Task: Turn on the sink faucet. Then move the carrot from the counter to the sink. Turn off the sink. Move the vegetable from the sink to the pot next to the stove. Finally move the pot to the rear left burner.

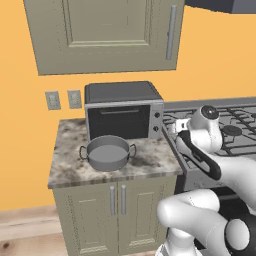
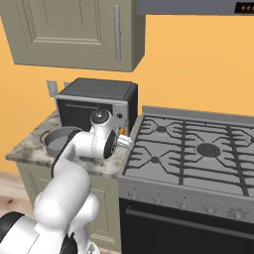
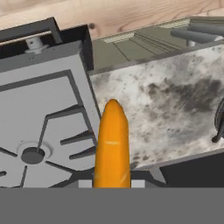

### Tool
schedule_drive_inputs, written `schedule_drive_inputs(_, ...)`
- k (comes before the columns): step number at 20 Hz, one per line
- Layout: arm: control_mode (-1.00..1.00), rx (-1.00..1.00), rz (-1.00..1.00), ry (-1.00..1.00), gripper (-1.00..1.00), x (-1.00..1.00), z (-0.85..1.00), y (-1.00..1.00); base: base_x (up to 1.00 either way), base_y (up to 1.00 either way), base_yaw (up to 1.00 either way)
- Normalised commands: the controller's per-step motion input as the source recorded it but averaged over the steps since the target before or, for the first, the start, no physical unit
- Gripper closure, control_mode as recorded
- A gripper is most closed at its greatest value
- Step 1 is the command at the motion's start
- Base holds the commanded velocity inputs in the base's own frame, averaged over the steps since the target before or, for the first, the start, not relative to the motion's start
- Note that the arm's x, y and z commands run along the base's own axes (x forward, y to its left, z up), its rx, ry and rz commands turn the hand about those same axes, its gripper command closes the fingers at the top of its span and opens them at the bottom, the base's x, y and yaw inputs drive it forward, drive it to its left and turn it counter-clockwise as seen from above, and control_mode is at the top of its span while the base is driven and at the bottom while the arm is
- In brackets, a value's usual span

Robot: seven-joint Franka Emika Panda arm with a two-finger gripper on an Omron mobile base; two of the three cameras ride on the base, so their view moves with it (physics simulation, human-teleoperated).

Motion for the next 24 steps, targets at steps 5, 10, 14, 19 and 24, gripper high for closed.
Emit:
schedule_drive_inputs(5,-1.00,-0.04,0.00,0.05,1.00,0.00,0.17,0.92,0.00,0.00,0.00)
schedule_drive_inputs(10,-1.00,-0.05,0.00,0.08,1.00,0.00,0.18,0.93,0.00,0.00,0.00)
schedule_drive_inputs(14,-1.00,-0.03,0.00,0.09,1.00,0.00,0.23,0.83,0.00,0.00,0.00)
schedule_drive_inputs(19,-1.00,-0.03,0.00,0.08,1.00,0.00,0.15,0.77,0.00,0.00,0.00)
schedule_drive_inputs(24,-1.00,-0.03,0.01,0.04,1.00,0.00,0.00,0.45,0.00,0.00,0.00)
